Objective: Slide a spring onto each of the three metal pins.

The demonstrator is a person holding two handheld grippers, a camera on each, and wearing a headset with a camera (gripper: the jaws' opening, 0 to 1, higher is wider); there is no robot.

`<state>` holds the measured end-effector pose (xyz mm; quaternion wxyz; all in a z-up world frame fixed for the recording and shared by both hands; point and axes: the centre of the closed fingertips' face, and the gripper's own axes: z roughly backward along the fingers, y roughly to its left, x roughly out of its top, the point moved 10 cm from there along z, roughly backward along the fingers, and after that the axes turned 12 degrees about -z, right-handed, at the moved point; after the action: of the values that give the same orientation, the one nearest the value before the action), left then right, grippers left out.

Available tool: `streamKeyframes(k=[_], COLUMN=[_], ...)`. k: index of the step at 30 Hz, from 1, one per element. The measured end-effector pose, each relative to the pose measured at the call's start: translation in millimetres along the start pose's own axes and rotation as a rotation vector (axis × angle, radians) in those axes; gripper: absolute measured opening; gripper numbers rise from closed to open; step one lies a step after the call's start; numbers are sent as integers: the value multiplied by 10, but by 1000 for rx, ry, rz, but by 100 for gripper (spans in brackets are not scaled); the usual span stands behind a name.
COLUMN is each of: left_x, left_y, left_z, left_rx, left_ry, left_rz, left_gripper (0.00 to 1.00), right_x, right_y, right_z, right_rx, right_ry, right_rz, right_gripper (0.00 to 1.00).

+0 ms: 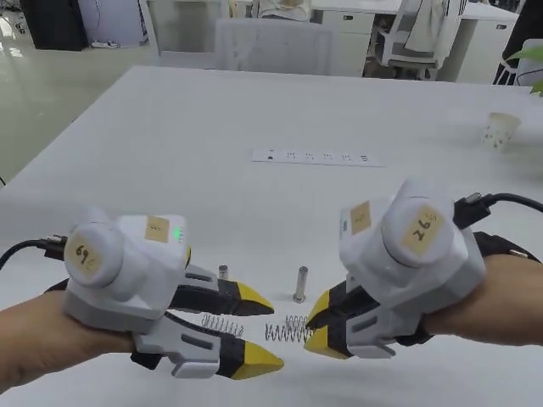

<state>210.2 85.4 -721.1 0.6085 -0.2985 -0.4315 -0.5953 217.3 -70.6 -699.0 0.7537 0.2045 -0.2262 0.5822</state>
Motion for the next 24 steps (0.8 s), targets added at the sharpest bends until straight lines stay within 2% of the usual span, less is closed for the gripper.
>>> streamKeyframes(k=[6,18,24], left_x=[8,-12,-7], left_y=[-28,-51,-53], left_z=[-31,-50,-51], left_rx=[-16,-24,-25], left_ry=[1,24,31], left_rz=[-26,-71,-97], left_gripper=[15,6,3], right_x=[26,17,29], right_y=[32,80,88], right_z=[18,20,45], right_rx=[11,25,25], right_ry=[-3,12,1], right_rz=[17,23,25], right_gripper=[8,8,8])
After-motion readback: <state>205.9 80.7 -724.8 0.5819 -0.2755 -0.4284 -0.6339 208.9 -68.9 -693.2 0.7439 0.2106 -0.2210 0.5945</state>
